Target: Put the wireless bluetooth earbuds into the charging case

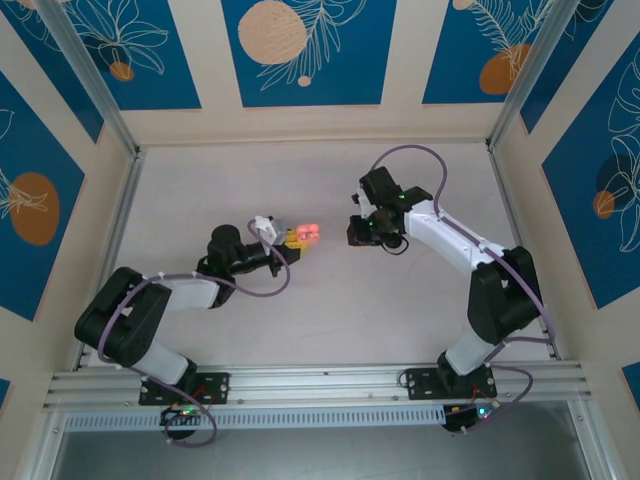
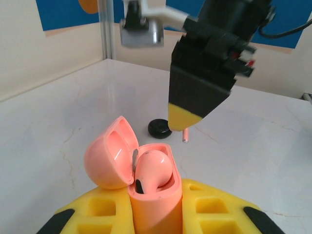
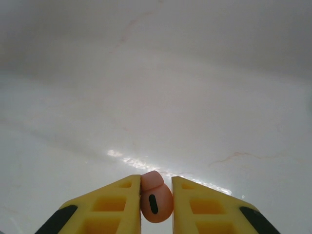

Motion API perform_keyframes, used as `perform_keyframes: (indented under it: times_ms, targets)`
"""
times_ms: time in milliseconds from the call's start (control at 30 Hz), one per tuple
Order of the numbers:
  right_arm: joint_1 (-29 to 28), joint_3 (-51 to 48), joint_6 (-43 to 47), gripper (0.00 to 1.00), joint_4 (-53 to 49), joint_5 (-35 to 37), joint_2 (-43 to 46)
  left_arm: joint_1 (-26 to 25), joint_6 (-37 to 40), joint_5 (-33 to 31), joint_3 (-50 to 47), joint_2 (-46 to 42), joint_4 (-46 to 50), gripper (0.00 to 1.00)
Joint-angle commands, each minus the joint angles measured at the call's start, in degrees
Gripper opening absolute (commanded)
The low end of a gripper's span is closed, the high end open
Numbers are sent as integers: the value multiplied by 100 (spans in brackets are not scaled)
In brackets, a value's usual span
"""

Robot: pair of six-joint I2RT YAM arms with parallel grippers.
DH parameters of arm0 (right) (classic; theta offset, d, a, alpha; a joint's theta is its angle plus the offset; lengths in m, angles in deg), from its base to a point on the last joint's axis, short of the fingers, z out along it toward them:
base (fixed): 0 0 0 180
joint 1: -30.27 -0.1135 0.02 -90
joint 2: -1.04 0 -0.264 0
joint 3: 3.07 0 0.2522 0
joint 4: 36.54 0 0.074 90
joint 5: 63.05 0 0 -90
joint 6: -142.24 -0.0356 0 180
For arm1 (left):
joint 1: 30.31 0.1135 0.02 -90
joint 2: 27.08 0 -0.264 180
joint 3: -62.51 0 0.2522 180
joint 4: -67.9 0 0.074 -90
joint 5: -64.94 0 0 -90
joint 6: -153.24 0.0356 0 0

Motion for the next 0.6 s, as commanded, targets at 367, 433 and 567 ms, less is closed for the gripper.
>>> perform_keyframes:
  times_ms: [367, 433, 567]
  targets:
    - [-501, -688, 1426, 18, 1182, -220, 1512, -106, -470, 611, 199, 226, -499, 16]
    - [-540, -777, 1597, 18, 1367, -338, 1700, -106, -541, 705, 198, 253, -603, 16]
    - [-682, -783, 1907, 18, 1562, -561, 1882, -106, -723, 888, 229, 309, -822, 16]
